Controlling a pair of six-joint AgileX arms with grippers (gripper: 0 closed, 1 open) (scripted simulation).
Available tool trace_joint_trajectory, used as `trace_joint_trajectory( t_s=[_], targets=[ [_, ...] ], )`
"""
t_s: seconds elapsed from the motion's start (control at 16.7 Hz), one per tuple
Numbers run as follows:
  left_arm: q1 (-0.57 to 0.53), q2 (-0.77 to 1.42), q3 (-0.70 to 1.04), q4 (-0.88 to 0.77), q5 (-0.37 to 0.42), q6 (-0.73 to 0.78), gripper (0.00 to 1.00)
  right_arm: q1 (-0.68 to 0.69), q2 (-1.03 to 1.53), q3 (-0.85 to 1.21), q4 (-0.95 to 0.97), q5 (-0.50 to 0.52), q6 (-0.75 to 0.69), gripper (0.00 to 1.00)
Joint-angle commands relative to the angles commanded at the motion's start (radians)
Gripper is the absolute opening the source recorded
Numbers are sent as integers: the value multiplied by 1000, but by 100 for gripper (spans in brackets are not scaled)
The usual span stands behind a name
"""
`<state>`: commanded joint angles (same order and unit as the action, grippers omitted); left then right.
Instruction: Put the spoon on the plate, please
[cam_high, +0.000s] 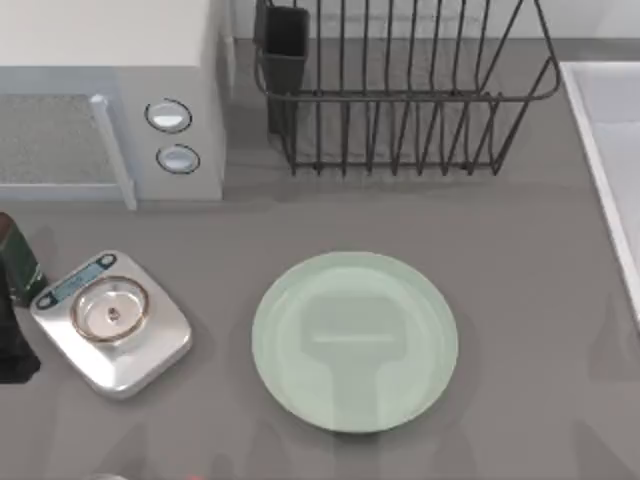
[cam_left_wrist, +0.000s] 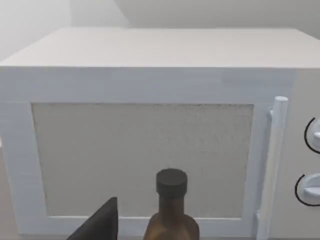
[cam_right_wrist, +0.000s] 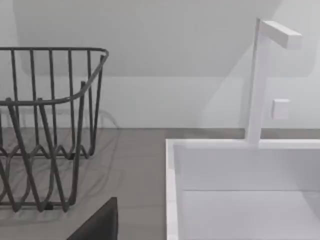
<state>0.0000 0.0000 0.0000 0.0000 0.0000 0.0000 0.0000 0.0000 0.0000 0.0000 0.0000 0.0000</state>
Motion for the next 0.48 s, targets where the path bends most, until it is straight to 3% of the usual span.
trace_joint_trajectory(
  t_s=[0.24, 0.48],
  targets=[
    [0, 0, 0, 0, 0, 0, 100, -15, 33, 26, -28, 2, -33, 100],
    [0, 0, 0, 0, 0, 0, 100, -88, 213, 156, -174, 4, -225, 100]
  ],
)
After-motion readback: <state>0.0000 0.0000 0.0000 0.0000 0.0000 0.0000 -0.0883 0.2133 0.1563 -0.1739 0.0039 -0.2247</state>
